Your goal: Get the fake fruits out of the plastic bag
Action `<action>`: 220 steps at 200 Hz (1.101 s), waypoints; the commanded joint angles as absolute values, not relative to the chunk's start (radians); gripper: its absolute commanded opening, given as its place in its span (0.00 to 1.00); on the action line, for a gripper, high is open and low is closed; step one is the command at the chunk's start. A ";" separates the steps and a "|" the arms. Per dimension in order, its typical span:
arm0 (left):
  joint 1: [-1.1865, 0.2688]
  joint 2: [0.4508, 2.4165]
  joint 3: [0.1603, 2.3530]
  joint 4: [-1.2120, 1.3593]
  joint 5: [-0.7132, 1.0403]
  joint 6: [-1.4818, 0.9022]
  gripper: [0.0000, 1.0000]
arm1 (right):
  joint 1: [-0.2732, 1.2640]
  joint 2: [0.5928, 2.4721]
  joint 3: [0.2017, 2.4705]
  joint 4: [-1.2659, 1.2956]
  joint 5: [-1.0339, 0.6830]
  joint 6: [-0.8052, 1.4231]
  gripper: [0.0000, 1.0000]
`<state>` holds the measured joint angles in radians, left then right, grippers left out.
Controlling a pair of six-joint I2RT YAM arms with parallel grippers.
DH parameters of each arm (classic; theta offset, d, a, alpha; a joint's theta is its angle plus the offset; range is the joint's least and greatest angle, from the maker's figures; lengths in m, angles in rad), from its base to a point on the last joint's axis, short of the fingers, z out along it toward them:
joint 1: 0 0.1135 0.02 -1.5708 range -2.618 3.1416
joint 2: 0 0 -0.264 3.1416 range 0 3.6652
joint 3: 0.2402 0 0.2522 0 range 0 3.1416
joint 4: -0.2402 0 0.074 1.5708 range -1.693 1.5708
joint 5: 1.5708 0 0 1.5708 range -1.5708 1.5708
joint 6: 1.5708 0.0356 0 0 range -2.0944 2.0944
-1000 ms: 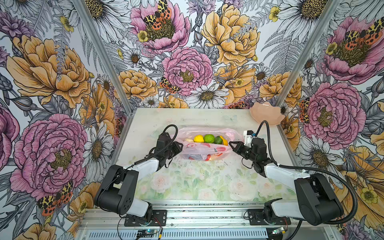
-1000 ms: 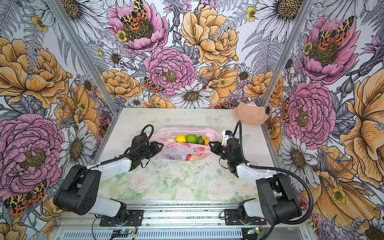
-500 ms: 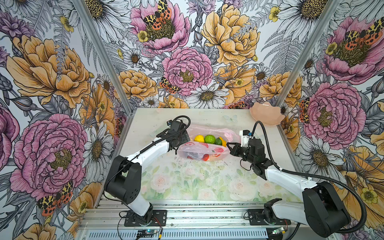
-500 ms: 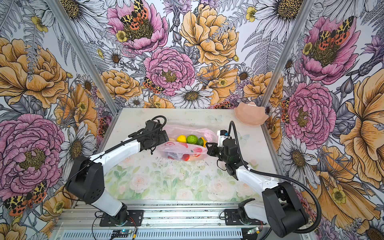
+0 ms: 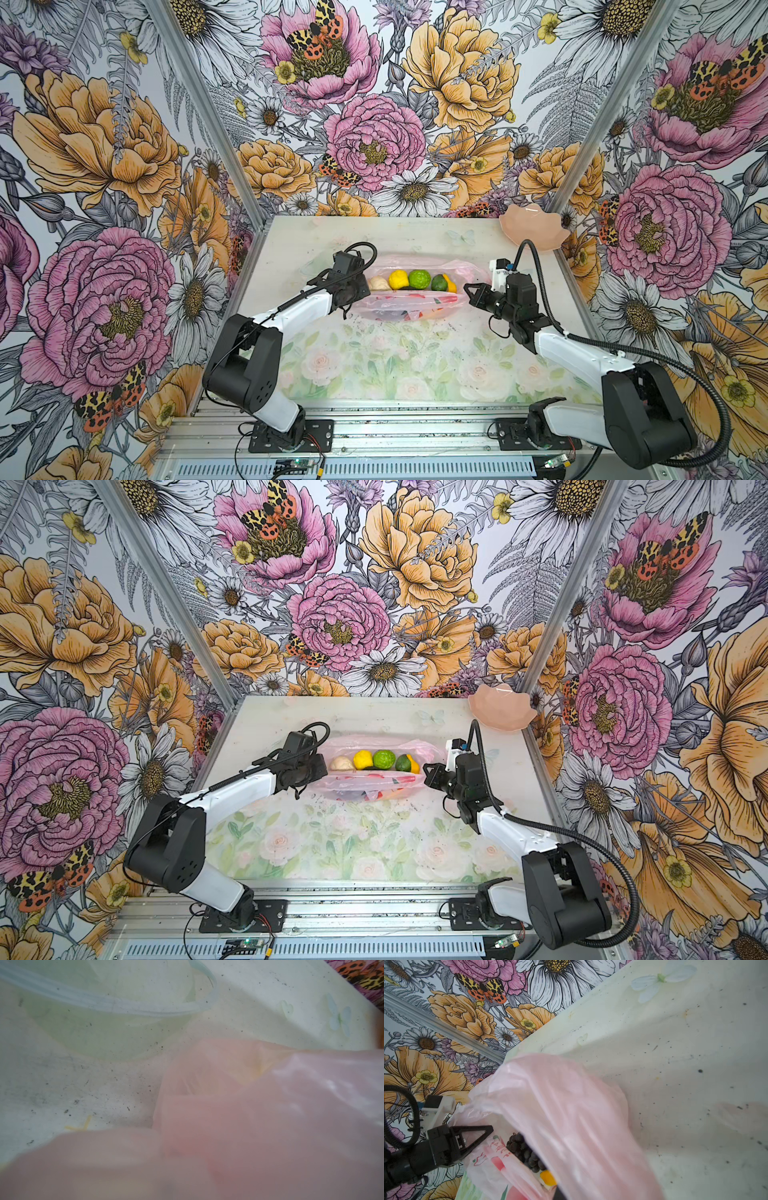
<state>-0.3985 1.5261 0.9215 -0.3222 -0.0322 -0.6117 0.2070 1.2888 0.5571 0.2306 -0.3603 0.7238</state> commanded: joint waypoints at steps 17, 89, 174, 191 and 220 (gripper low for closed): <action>-0.374 1.416 0.798 -0.126 0.059 -0.514 0.00 | 0.209 1.332 0.680 0.074 -0.336 0.645 0.08; -0.438 1.439 0.888 -0.216 -0.022 -0.440 0.00 | 0.459 1.209 0.919 -0.415 0.171 0.336 0.75; -0.519 1.439 0.919 -0.225 -0.010 -0.398 0.00 | 0.733 1.566 1.229 -0.357 0.103 0.390 0.67; -0.530 1.428 0.906 -0.216 -0.001 -0.393 0.00 | 0.722 1.646 1.311 -0.349 0.106 0.402 0.65; -0.560 1.410 0.876 -0.193 0.019 -0.369 0.00 | 0.696 1.768 1.450 -0.349 0.044 0.391 0.63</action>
<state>-0.5323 1.4349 0.8951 -0.2272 -0.0059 -0.4099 0.7242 1.7027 1.3270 -0.3767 0.0849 0.3771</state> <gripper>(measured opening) 0.050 0.645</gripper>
